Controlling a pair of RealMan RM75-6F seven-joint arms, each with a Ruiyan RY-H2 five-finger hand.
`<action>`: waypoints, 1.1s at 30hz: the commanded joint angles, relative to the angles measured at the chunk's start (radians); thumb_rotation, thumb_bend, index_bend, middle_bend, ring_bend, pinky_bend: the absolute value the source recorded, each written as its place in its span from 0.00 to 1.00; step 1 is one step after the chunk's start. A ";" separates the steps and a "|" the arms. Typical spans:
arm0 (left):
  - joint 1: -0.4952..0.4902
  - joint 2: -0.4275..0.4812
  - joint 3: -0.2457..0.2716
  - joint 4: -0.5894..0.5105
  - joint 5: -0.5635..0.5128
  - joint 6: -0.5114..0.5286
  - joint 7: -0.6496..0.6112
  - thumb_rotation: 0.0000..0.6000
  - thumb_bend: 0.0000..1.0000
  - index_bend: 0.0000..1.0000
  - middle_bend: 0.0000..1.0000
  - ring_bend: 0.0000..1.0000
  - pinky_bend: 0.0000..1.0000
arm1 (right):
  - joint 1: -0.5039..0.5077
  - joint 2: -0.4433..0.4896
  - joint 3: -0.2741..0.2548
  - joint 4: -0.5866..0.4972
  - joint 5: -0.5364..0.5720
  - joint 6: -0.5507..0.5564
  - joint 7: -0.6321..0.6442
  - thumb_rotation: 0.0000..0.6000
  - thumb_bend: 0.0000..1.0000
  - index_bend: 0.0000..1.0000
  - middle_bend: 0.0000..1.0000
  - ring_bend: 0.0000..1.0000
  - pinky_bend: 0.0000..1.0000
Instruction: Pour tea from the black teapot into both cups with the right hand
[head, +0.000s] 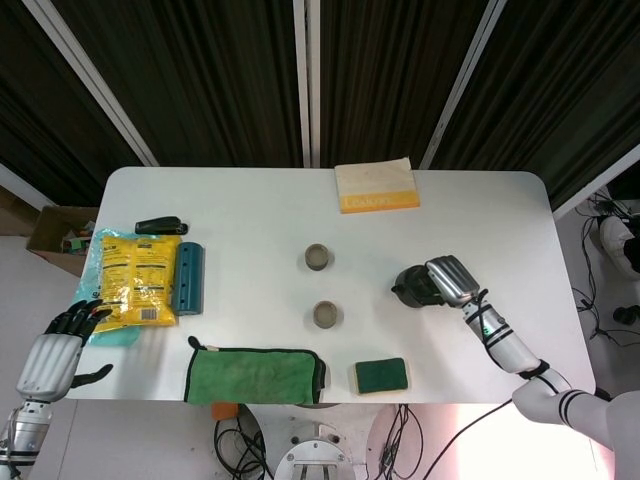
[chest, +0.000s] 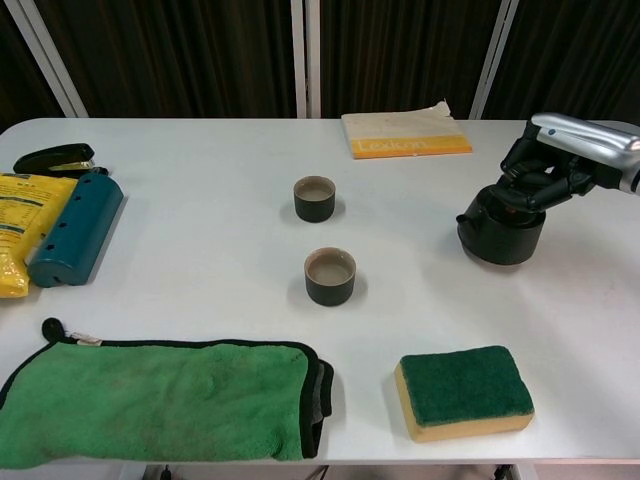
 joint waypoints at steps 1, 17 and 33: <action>0.001 -0.001 0.001 0.005 -0.001 -0.001 -0.004 1.00 0.07 0.21 0.11 0.09 0.22 | -0.003 -0.010 -0.003 0.012 -0.006 0.002 -0.017 1.00 0.48 1.00 1.00 1.00 0.77; -0.005 -0.005 -0.001 0.007 -0.006 -0.012 -0.004 1.00 0.07 0.21 0.11 0.09 0.22 | -0.003 -0.038 0.000 0.052 -0.014 -0.016 -0.015 1.00 0.48 1.00 1.00 1.00 0.77; -0.010 -0.005 0.000 0.006 -0.007 -0.019 -0.002 1.00 0.07 0.21 0.11 0.09 0.22 | -0.003 -0.054 0.003 0.077 -0.013 -0.028 -0.007 1.00 0.45 1.00 1.00 1.00 0.77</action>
